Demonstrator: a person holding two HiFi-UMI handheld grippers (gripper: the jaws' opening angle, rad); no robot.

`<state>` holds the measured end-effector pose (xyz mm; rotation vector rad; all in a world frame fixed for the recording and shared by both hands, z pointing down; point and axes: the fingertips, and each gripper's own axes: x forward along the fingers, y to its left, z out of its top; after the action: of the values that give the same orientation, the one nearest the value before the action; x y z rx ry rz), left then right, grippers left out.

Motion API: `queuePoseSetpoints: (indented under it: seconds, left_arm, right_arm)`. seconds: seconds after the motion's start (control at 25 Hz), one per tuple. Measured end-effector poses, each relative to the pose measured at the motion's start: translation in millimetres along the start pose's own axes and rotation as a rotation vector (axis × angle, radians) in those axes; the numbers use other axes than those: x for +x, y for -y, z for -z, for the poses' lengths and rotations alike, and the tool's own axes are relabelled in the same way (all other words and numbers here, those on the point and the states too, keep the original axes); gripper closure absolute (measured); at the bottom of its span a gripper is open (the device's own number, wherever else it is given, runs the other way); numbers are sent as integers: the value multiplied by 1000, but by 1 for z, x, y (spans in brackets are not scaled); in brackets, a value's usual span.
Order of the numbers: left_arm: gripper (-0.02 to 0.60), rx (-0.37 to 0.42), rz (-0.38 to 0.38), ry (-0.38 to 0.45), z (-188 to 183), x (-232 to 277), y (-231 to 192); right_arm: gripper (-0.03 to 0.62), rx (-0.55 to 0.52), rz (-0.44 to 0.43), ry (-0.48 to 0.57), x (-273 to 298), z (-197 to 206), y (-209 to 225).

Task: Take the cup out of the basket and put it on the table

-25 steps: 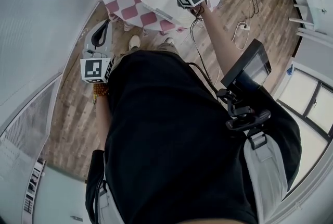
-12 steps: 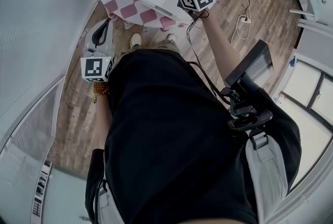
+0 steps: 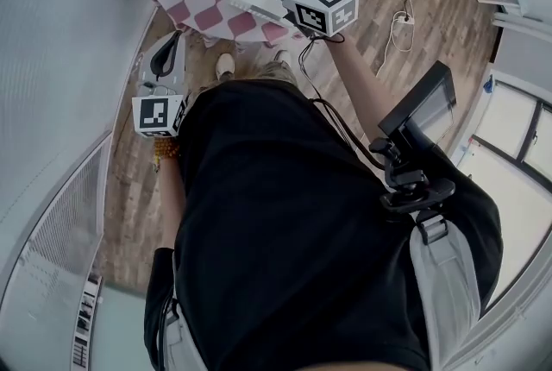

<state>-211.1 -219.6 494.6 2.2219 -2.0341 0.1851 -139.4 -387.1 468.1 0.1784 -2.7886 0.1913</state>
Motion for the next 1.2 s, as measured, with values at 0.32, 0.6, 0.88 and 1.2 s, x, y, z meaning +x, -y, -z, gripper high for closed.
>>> queuePoseSetpoints:
  seconds: [0.32, 0.6, 0.88, 1.2]
  left_arm:
    - [575, -19, 25, 24, -1, 4, 3]
    - [575, 11, 112, 43, -8, 14, 15]
    - [575, 10, 206, 80, -16, 15, 29]
    - [575, -12, 240, 102, -20, 15, 31]
  right_arm:
    - [568, -3, -40, 124, -5, -20, -29]
    - [568, -62, -56, 295, -25, -36, -56]
    - [568, -108, -69, 323, -33, -28, -82]
    - [568, -132, -33, 340, -36, -19, -95]
